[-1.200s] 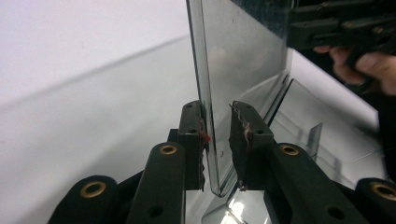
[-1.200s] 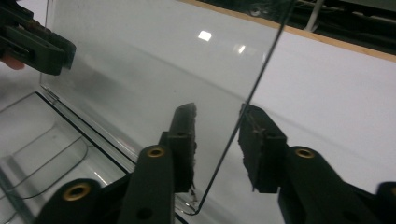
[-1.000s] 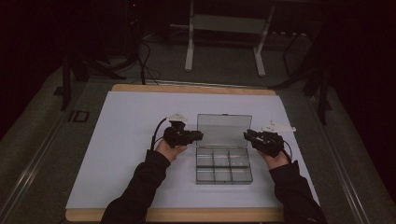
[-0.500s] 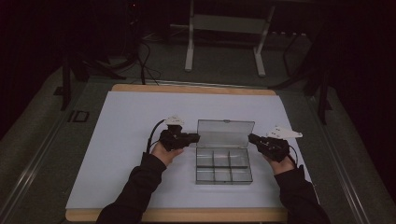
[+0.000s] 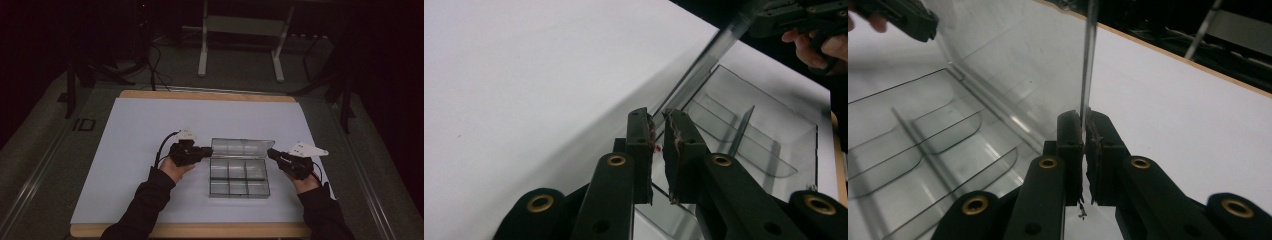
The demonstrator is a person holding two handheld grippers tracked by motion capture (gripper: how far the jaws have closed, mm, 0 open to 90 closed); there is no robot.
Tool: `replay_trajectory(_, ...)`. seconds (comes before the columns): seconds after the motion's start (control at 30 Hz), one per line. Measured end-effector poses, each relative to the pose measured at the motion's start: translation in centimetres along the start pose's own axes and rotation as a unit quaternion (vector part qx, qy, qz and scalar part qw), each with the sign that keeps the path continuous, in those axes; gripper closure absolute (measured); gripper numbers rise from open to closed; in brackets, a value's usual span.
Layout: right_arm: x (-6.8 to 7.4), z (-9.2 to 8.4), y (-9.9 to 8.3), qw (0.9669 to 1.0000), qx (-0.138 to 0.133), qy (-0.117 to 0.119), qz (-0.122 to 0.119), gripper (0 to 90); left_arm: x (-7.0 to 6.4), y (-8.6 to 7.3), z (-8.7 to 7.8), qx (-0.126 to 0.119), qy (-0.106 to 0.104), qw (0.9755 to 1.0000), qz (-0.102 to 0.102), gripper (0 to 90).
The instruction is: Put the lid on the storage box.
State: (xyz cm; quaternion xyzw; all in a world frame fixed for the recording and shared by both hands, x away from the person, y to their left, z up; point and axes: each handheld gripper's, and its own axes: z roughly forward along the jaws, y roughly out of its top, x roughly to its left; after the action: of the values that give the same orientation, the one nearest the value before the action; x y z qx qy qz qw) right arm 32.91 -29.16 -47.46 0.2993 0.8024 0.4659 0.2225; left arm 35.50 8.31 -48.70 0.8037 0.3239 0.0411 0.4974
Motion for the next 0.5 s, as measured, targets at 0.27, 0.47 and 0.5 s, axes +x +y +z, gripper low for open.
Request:
replay_trajectory(0.27,0.4,-0.9,-1.2,0.9994,0.003,0.027,-0.021,85.0,-0.9,-0.8,-0.4,0.012,0.000,0.9998,0.016,82.5)
replay_trajectory(0.47,0.6,-1.2,-1.7,0.9988,0.007,0.039,-0.028,84.4,-1.4,-1.2,-0.5,0.025,0.005,0.9992,0.032,83.5)
replay_trajectory(0.5,0.6,-1.2,-1.8,0.9988,0.009,0.040,-0.027,84.4,-1.5,-1.3,-0.5,0.028,0.006,0.9991,0.033,83.9)
